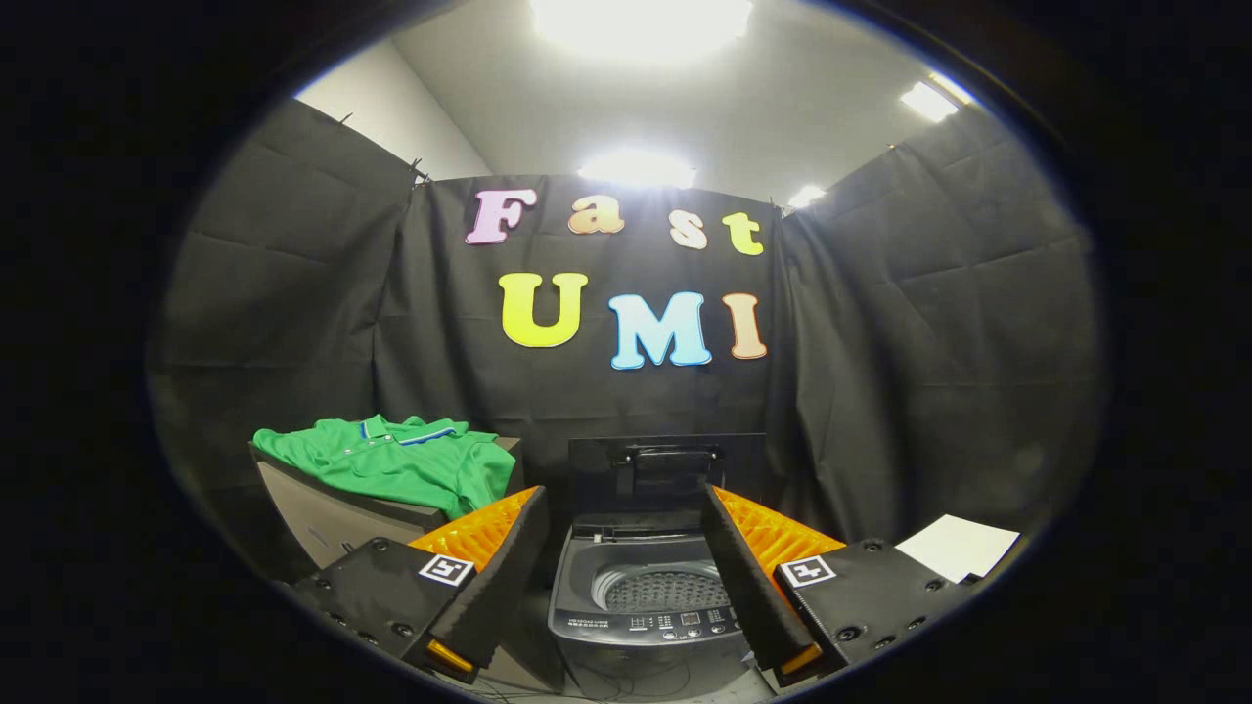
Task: Put the clothes into the washing machine and then close the washing machine lid.
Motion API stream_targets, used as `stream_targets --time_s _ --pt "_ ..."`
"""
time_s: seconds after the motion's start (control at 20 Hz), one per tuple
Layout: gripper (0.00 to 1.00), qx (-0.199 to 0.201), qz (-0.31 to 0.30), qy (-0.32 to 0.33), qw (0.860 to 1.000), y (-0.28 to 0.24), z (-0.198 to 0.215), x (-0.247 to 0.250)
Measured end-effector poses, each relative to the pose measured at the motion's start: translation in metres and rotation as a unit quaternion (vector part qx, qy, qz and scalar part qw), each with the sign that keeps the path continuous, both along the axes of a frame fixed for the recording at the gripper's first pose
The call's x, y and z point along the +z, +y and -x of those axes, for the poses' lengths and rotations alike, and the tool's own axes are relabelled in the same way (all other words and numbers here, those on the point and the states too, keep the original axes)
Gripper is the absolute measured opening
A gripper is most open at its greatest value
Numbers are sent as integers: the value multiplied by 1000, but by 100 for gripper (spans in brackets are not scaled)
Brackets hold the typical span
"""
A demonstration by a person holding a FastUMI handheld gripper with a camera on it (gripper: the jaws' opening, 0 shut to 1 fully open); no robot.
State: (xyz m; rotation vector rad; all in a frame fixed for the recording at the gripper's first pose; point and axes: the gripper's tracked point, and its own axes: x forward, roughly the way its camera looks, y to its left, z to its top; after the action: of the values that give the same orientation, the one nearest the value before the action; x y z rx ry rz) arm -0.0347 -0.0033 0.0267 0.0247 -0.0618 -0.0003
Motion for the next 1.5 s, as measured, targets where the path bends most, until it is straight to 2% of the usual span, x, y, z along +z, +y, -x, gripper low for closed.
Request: stream_targets --time_s 0.35,0.7,1.05,1.5 --pt "98 4 6 1 1000 6 -14 16" --pt "98 39 -25 16 999 33 -49 43" --pt "97 98 -38 32 994 92 -88 72" --pt "97 171 -9 80 982 190 -123 86"
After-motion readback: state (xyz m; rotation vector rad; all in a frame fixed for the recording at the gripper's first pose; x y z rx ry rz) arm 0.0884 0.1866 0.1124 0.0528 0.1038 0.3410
